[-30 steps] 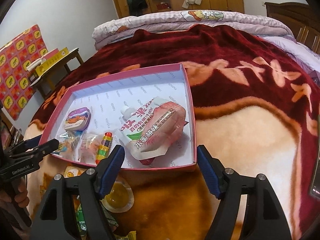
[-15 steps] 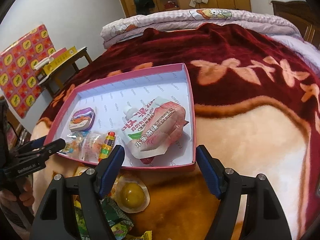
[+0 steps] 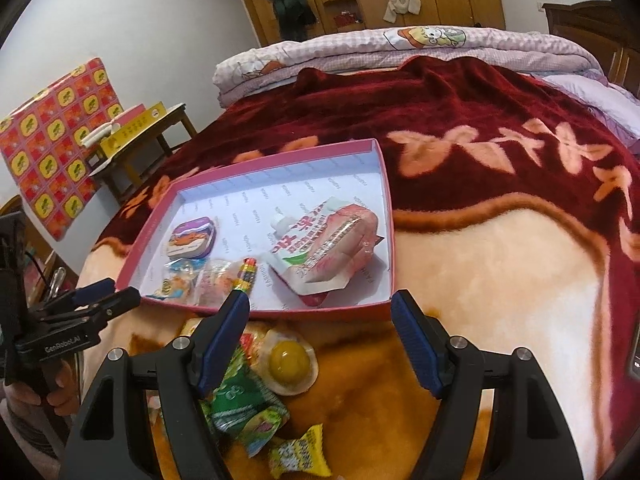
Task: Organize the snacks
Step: 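Move both open tools away from the box toward the snack pile on the blanket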
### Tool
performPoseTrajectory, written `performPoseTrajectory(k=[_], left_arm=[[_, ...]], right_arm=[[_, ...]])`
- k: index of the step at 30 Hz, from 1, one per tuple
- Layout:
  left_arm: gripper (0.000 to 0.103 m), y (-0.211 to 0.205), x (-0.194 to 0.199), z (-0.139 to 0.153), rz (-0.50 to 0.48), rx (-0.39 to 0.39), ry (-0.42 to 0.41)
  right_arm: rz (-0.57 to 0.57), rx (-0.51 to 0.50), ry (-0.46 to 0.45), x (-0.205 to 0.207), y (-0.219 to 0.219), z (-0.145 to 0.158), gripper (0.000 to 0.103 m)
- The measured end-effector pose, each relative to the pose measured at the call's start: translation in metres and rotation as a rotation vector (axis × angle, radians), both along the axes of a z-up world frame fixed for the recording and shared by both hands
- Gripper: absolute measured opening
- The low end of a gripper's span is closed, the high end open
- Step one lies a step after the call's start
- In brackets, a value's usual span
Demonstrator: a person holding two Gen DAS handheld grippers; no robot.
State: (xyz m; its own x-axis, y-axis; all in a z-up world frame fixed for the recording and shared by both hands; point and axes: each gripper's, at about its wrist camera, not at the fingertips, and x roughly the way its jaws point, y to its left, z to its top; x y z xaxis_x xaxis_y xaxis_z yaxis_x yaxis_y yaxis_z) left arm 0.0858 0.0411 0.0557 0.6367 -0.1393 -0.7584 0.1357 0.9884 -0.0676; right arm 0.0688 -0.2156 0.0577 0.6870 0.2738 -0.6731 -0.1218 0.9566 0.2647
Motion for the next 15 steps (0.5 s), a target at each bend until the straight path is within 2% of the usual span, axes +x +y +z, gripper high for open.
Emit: performPoseTrajectory(k=[15], left_arm=[[0.075, -0.008, -0.03, 0.003, -0.034, -0.006, 0.017]], right_arm=[[0.062, 0.004, -0.012, -0.036, 0.013, 0.007, 0.076]])
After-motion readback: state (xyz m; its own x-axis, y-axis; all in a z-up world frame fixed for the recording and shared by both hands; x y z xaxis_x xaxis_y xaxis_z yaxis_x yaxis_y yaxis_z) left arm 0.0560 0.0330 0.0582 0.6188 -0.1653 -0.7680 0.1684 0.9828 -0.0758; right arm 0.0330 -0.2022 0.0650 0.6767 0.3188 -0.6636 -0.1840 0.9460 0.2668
